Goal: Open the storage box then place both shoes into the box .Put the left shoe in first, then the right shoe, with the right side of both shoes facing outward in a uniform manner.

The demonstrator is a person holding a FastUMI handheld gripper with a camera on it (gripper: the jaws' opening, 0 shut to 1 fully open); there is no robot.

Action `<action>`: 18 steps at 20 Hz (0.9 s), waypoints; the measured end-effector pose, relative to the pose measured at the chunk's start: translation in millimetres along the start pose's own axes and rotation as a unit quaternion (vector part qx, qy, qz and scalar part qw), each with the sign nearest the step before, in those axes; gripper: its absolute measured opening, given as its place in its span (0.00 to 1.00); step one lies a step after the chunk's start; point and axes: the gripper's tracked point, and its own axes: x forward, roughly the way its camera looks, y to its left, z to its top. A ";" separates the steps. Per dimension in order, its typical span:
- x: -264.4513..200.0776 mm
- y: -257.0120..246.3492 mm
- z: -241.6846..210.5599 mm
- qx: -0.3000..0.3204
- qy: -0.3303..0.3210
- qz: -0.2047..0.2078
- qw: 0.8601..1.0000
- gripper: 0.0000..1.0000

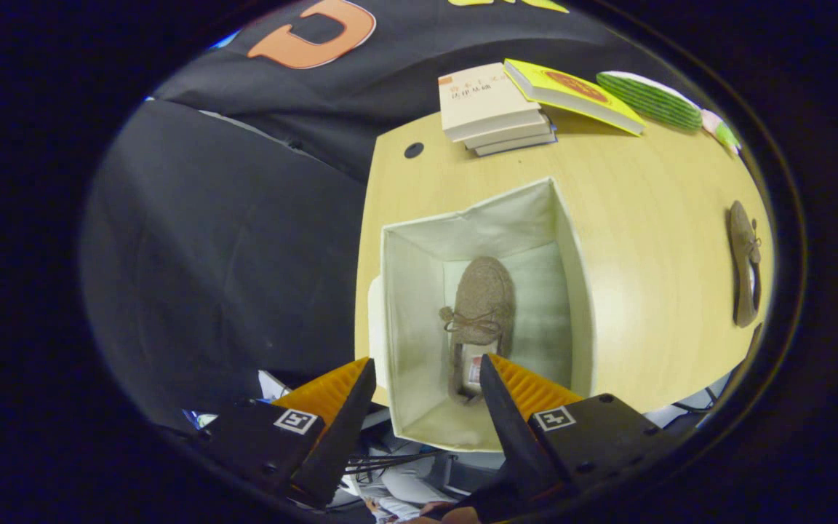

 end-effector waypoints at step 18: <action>-194.8 -269.0 50.9 0.029 -0.127 -0.076 0.989 0.95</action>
